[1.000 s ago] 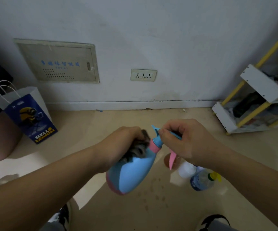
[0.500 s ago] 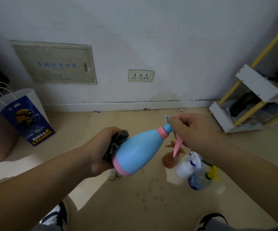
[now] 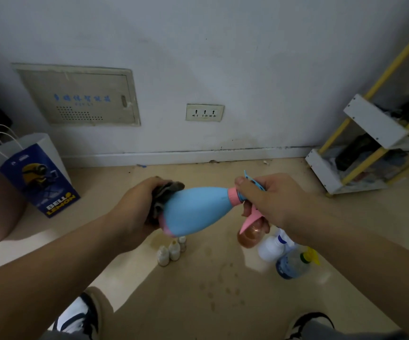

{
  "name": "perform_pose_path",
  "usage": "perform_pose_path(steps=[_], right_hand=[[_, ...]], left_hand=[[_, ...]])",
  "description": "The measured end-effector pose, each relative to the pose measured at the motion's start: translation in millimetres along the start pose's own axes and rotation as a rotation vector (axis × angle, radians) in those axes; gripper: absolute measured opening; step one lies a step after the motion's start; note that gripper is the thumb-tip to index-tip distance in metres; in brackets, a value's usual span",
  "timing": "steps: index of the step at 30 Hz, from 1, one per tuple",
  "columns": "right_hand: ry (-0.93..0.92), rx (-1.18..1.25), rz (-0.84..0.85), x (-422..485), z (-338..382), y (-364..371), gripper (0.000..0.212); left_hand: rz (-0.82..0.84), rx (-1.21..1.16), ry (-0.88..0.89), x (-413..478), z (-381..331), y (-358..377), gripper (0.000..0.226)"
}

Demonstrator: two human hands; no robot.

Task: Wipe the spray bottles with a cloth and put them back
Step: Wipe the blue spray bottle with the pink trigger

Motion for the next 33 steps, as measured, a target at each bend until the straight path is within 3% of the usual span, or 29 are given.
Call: perform_pose_path(steps=[4, 8, 13, 15, 18, 21, 24, 29, 33], right_hand=[[0.038, 0.053, -0.050, 3, -6, 1, 0.052], [0.078, 0.193, -0.099, 7, -12, -7, 0.053], [0.218, 0.335, -0.134, 5, -23, -6, 0.046], [0.280, 0.361, -0.157, 4, -27, -2, 0.042], [0.340, 0.357, -0.190, 6, -26, -1, 0.041], [0.341, 0.362, -0.260, 12, -26, -10, 0.044], [0.284, 0.272, -0.274, 13, -25, -12, 0.048], [0.221, 0.163, -0.245, 12, -16, -6, 0.056], [0.116, 0.076, -0.103, 5, -8, 8, 0.054]], left_hand=[[0.015, -0.190, -0.152, 0, 15, 1, 0.034], [0.146, -0.309, -0.085, -13, -4, 18, 0.024], [0.067, 0.044, 0.050, -23, 4, 21, 0.042], [-0.010, 0.238, 0.130, -26, 3, 21, 0.046], [-0.146, 0.345, 0.200, -28, -2, 17, 0.050], [-0.072, 0.395, 0.162, -32, -4, 21, 0.060], [0.011, 0.356, 0.101, -38, -12, 25, 0.055], [-0.253, 0.981, 0.663, -48, -30, 28, 0.043], [0.010, 1.085, 1.011, -57, -17, 49, 0.038]])
Point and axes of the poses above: each hand's wrist, its own x-axis towards the middle knuckle, its own y-axis out of the palm, z = x × y, the point moved 4 cm from there along x, towards the middle knuckle, and after that the axes turned 4 degrees about x, right-handed, at the moved point
